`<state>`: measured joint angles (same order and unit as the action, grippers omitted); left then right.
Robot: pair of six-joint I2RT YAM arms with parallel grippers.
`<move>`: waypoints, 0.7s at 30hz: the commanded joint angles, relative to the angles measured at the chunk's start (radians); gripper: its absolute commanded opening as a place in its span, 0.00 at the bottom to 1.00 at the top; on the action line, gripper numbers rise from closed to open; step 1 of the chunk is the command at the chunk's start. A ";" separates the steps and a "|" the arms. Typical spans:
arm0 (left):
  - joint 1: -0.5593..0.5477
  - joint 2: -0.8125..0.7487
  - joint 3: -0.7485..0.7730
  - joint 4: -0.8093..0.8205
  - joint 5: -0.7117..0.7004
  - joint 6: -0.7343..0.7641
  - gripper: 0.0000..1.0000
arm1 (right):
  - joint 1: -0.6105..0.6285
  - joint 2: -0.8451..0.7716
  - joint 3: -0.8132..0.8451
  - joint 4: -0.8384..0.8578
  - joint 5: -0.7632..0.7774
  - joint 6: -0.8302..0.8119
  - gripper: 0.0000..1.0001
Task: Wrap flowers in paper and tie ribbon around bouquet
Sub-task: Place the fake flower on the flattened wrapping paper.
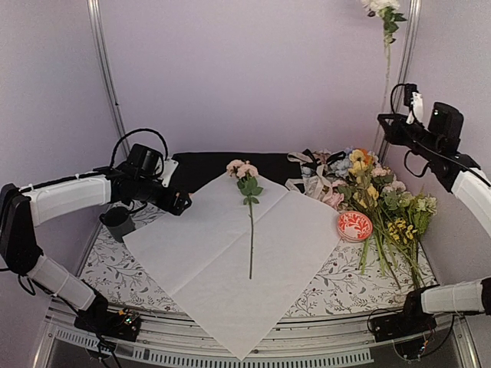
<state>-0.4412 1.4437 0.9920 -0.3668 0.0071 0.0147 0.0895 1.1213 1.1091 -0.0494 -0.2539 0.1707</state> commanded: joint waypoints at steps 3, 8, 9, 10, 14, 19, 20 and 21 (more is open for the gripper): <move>0.009 -0.052 -0.031 0.073 0.104 -0.013 0.99 | 0.390 0.277 -0.046 0.285 -0.295 0.392 0.00; 0.007 -0.042 -0.025 0.073 0.107 -0.032 0.99 | 0.608 0.606 0.059 0.286 -0.266 0.636 0.00; 0.007 -0.040 -0.023 0.071 0.107 -0.034 0.99 | 0.639 0.660 0.086 0.262 -0.264 0.653 0.00; 0.007 -0.039 -0.021 0.069 0.105 -0.036 0.99 | 0.670 0.712 0.093 0.247 -0.272 0.669 0.00; 0.007 -0.036 -0.018 0.060 0.093 -0.035 0.99 | 0.710 0.857 0.172 0.186 -0.240 0.689 0.00; 0.007 -0.037 -0.018 0.057 0.093 -0.032 0.99 | 0.724 0.956 0.219 0.113 -0.243 0.666 0.00; 0.008 -0.038 -0.017 0.057 0.093 -0.032 0.99 | 0.729 0.970 0.232 0.085 -0.240 0.658 0.00; 0.007 -0.037 -0.016 0.057 0.093 -0.032 0.99 | 0.729 0.978 0.238 0.060 -0.237 0.647 0.00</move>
<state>-0.4400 1.4128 0.9703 -0.3180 0.0971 -0.0120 0.8162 2.0651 1.2861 0.0799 -0.5064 0.8307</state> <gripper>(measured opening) 0.986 0.021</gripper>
